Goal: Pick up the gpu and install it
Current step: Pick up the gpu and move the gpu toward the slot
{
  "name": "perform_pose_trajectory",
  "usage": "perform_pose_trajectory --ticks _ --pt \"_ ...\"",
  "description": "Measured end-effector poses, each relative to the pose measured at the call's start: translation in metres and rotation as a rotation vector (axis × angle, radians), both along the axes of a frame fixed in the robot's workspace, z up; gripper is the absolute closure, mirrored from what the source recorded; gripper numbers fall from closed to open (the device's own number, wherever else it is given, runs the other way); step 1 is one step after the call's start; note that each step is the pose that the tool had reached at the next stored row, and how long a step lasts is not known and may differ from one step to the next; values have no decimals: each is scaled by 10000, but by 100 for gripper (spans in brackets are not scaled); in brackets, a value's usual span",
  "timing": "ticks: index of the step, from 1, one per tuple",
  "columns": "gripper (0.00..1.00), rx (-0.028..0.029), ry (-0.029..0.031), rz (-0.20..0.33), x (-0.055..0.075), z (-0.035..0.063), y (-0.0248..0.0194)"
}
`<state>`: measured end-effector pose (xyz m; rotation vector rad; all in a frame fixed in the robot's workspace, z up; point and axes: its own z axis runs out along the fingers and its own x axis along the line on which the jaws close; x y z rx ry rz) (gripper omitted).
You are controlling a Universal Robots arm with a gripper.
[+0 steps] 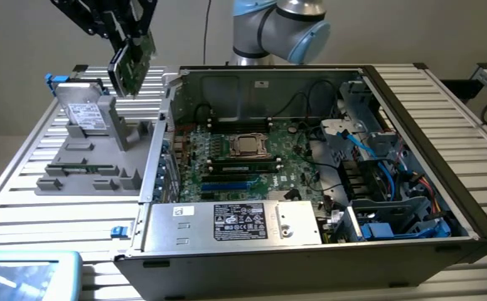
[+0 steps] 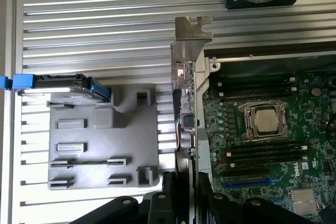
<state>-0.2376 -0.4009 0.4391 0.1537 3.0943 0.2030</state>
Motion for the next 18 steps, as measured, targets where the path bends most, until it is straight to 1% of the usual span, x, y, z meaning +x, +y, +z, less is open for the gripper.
perform_pose_trajectory --ticks 2,5,8,11,14,18 --pt "72 0 73 0 73 3 -25" --pt "72 0 118 1 210 8 -68" --pt "72 0 143 1 345 10 -110" --pt "72 0 166 1 477 10 -169" --pt "72 1 175 1 607 4 -227" --pt "72 0 176 1 744 -29 -299"
